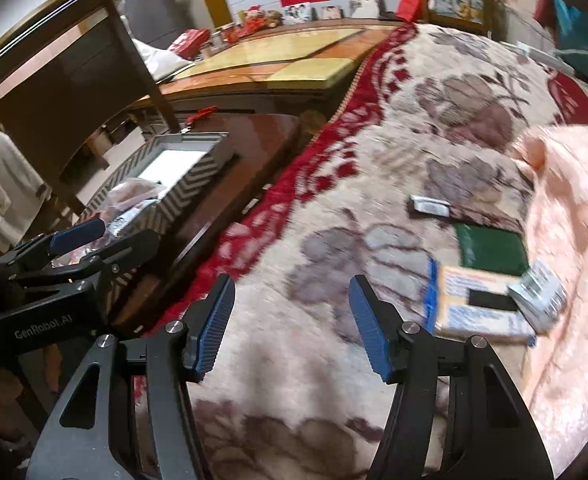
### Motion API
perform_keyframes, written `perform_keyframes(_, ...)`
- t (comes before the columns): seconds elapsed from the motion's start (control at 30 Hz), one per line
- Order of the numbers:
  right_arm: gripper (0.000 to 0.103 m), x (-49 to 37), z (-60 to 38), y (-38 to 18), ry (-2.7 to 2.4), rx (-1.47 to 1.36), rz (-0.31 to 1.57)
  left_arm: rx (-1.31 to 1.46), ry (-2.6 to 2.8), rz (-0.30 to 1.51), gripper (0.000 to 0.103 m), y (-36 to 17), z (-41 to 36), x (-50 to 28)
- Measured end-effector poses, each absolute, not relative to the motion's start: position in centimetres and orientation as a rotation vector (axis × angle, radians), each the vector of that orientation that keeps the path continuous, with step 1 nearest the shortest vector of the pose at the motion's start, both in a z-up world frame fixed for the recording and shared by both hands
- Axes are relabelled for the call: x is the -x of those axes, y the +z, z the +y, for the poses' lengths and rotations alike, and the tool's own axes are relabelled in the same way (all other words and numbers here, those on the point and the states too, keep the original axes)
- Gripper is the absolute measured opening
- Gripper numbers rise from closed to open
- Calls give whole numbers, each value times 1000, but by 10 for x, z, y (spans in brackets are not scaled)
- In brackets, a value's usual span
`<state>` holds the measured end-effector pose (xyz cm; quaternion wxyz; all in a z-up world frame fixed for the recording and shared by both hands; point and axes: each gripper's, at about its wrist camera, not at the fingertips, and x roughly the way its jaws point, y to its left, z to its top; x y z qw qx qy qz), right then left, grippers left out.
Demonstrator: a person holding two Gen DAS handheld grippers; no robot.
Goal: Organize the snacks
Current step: 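Move both tools back to the snack pile on the sofa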
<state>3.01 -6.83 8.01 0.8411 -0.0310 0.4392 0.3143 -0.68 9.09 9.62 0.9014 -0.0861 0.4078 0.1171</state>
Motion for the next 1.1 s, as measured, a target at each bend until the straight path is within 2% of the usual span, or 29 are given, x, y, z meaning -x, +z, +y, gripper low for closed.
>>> perform_keyframes(0.67, 59, -43, -174, 57, 479, -49, 973, 117, 111, 905, 91, 79, 32, -26)
perform_keyframes(1.1, 59, -52, -194, 43, 448, -76, 999, 45, -101, 928, 91, 70, -2, -90)
